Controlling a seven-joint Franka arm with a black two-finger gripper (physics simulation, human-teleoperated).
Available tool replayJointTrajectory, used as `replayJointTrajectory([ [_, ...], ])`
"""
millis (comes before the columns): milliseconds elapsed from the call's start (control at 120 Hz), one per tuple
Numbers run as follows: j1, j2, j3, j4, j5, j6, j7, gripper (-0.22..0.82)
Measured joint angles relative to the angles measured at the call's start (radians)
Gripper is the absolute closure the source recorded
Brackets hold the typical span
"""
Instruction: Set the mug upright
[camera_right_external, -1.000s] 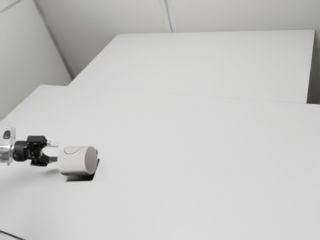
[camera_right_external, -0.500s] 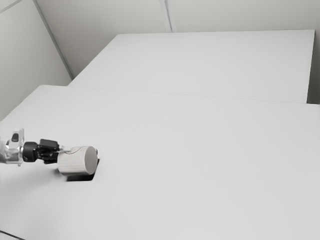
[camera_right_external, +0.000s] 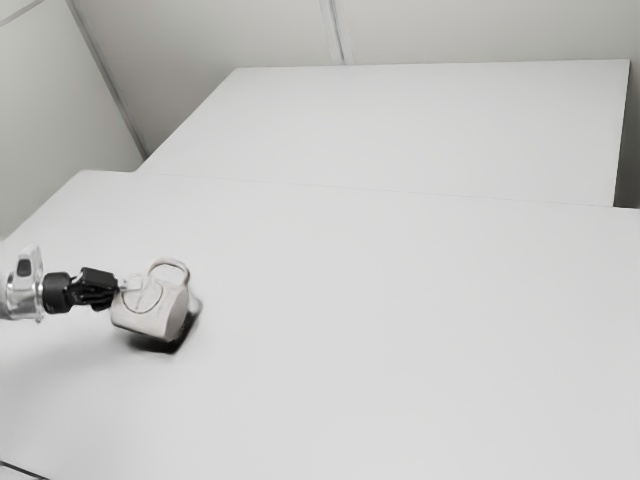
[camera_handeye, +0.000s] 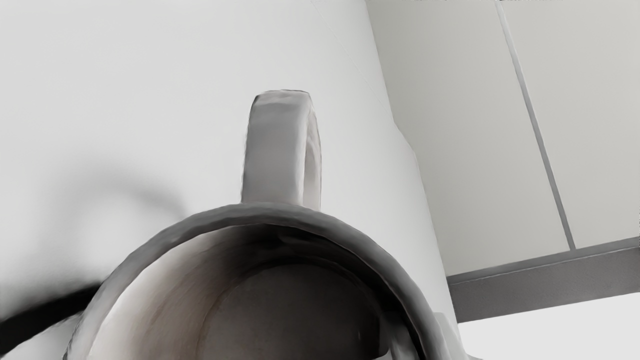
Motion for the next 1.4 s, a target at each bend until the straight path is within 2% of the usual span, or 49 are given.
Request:
replayJointTrajectory([
  [108,-0.010,-0.013,-0.017,0.120,0.029,-0.005,-0.004,0.79],
  [242,-0.066,-0.051,-0.110,0.294,0.245,0.051,-0.049,0.79],
  [358,-0.150,-0.085,-0.194,0.355,0.529,0.194,-0.126,0.79],
  [500,-0.287,-0.136,-0.240,0.345,0.868,0.367,-0.294,0.79],
  [608,-0.377,-0.181,-0.249,0.257,1.019,0.503,-0.436,0.79],
  [742,-0.460,-0.300,-0.265,0.109,1.207,0.637,-0.621,0.79],
  [958,-0.441,-0.434,-0.273,-0.153,1.380,0.854,-0.899,0.79],
  [1108,-0.455,-0.496,-0.274,-0.260,1.414,0.975,-1.071,0.79],
  [1275,-0.473,-0.534,-0.277,-0.351,1.424,1.049,-1.227,0.79],
  [1400,-0.483,-0.561,-0.303,-0.404,1.426,1.073,-1.324,0.79],
])
